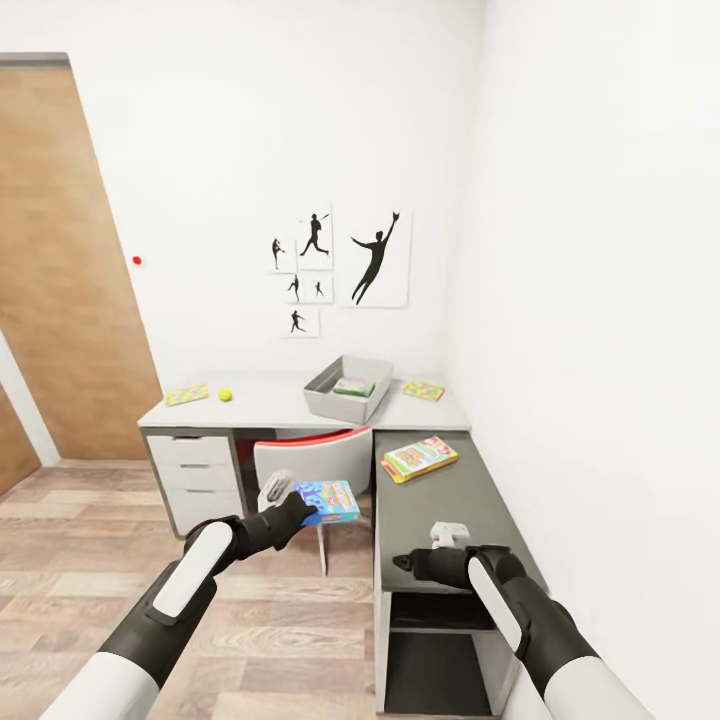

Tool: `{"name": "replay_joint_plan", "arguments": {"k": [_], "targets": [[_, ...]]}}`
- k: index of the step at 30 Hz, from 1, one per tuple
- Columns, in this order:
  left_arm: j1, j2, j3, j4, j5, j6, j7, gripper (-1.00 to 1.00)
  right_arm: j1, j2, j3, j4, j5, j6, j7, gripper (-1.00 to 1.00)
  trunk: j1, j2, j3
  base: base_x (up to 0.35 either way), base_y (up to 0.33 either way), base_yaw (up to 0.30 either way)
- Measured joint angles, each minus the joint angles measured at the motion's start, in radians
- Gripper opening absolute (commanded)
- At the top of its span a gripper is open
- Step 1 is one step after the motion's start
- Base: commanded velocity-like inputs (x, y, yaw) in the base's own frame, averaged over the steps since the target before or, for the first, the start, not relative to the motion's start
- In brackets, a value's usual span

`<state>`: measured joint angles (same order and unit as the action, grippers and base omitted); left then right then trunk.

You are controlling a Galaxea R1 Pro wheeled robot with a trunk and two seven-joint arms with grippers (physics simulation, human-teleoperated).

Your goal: Put all the toys in the child's room - the three board games (two on the bed and one on the table), the two jigsaw puzzles on the table, and the tennis ball on the table - inside the toy box on the table in the child's room.

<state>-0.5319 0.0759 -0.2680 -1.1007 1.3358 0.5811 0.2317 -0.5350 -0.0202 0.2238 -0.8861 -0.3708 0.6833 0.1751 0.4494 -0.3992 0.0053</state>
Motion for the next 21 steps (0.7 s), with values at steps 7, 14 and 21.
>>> {"name": "replay_joint_plan", "arguments": {"k": [7, 14, 21], "targets": [[0.0, 0.0, 0.0, -0.001, 0.001, -0.001, 0.0, -1.0, 0.0, 0.0, 0.0, 0.0, -0.001, -0.001, 0.0, 1.0, 0.0, 0.0, 0.0, 0.05, 0.0, 0.0], [0.0, 0.0, 0.0, -0.003, 0.002, -0.001, 0.0, -1.0, 0.0, 0.0, 0.0, 0.0, -0.001, 0.0, 0.0, 1.0, 0.0, 0.0, 0.0, 0.018, 0.0, 0.0], [0.0, 0.0, 0.001, -0.005, 0.001, -0.001, 0.0, -1.0, 0.0, 0.001, 0.0, -0.001, -0.001, 0.001, 0.0, 1.0, 0.0, 0.0, 0.0, 0.195, 0.0, 0.0]]}}
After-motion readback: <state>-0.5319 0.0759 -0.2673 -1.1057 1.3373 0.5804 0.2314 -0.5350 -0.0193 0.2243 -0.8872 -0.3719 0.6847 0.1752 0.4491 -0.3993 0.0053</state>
